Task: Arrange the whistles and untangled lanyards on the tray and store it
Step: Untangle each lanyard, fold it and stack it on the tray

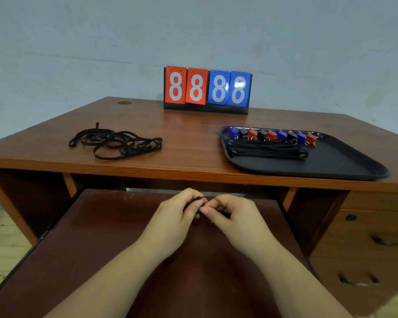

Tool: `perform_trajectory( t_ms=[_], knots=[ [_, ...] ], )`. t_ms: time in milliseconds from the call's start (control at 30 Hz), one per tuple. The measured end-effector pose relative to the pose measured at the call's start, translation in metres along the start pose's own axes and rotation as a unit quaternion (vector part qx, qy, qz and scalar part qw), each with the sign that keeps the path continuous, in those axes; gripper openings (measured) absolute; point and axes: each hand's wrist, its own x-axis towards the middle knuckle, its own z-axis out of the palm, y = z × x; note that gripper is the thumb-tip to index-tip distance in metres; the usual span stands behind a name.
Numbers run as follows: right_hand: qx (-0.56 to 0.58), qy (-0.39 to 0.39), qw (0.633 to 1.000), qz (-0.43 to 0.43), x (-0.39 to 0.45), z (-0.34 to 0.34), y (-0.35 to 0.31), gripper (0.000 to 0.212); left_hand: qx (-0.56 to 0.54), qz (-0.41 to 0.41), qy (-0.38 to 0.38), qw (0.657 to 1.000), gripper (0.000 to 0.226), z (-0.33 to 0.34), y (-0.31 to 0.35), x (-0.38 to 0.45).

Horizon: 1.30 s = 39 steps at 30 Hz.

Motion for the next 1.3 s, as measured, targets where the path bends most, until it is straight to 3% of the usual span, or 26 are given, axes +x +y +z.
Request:
perform_trajectory(
  t_ms=[200,467,667,767,867,933,1000,1200,1300],
  knots=[
    [-0.013,-0.032,0.999,0.024,0.002,-0.005,0.005,0.006,0.006,-0.023,0.014,1.000,0.017,-0.002,-0.005,0.002],
    [0.009,-0.005,0.999,0.040,0.005,-0.017,0.012,0.009,0.015,-0.043,0.040,0.998,0.021,-0.016,-0.014,0.006],
    [0.145,0.030,0.987,0.065,0.006,-0.019,0.013,0.006,-0.010,-0.059,0.054,0.997,0.023,-0.017,-0.019,0.007],
    [0.316,0.041,0.942,0.104,0.008,-0.018,0.011,0.010,-0.060,-0.078,0.056,0.994,0.024,-0.015,-0.019,0.007],
    [0.502,0.022,0.854,0.132,0.008,-0.014,0.004,0.012,-0.119,-0.100,0.042,0.987,0.021,-0.008,-0.019,0.006],
    [0.567,0.008,0.811,0.141,0.007,-0.013,-0.001,0.014,-0.148,-0.110,0.034,0.982,0.020,-0.002,-0.019,0.005],
    [0.593,-0.004,0.793,0.139,0.006,-0.013,-0.004,0.015,-0.178,-0.124,0.029,0.976,0.020,0.002,-0.018,0.004],
    [0.600,0.026,0.788,0.136,0.008,-0.013,0.000,0.017,-0.240,-0.159,0.008,0.958,0.022,0.006,-0.011,0.001],
    [0.523,0.056,0.841,0.127,0.009,-0.011,0.005,0.019,-0.278,-0.177,0.019,0.944,0.021,0.004,-0.006,0.001]
  ],
)
